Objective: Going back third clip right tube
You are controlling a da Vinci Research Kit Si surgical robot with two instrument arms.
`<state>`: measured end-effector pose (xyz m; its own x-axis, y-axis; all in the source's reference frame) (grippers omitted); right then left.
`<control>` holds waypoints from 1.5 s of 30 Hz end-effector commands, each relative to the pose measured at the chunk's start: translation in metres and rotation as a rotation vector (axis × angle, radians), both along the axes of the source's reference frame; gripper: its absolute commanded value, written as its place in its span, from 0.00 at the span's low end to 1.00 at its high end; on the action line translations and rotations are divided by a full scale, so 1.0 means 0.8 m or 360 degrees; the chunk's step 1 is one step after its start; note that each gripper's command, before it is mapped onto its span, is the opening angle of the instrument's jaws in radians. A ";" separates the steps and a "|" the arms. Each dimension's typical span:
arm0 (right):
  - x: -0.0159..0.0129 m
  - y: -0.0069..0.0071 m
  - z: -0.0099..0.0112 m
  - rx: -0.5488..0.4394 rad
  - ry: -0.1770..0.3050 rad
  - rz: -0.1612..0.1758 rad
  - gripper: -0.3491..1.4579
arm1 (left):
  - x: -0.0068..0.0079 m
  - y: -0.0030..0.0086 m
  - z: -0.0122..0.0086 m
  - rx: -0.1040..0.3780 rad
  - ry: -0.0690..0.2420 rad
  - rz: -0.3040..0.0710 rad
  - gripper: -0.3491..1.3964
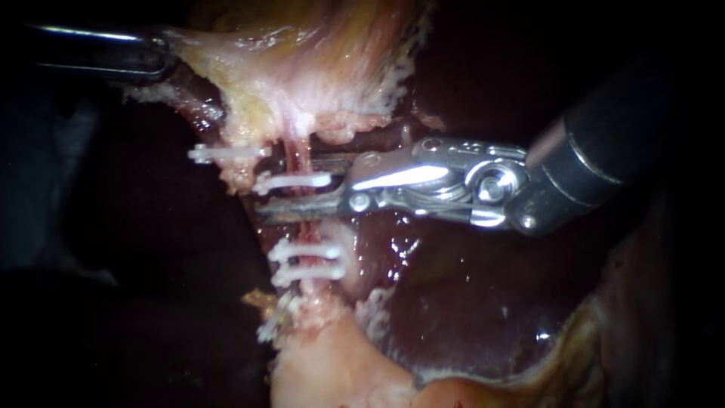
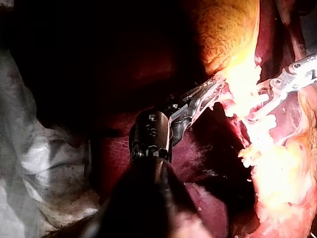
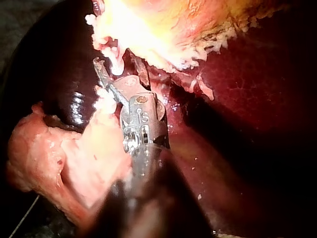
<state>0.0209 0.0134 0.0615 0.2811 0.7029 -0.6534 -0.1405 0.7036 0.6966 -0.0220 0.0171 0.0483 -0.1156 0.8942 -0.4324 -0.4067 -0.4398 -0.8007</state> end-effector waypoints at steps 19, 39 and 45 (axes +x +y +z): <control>-0.0189 -0.0041 -0.0032 -0.0540 0.0122 -0.0267 0.47 | 0.0003 -0.0001 -0.0001 0.0000 0.0000 0.0001 0.00; -0.0206 -0.0044 -0.0036 -0.0557 0.0133 -0.0282 0.47 | -0.0052 -0.0016 0.0048 -0.0025 0.0000 0.0004 0.00; -0.0206 -0.0043 -0.0036 -0.0557 0.0133 -0.0282 0.47 | -0.0057 -0.0017 0.0050 -0.0025 -0.0001 0.0005 0.00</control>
<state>0.0044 0.0100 0.0586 0.3137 0.3790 -0.8706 0.0517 0.9087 0.4142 -0.0265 0.0157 0.0523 -0.1177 0.8867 -0.4471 -0.4040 -0.4540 -0.7941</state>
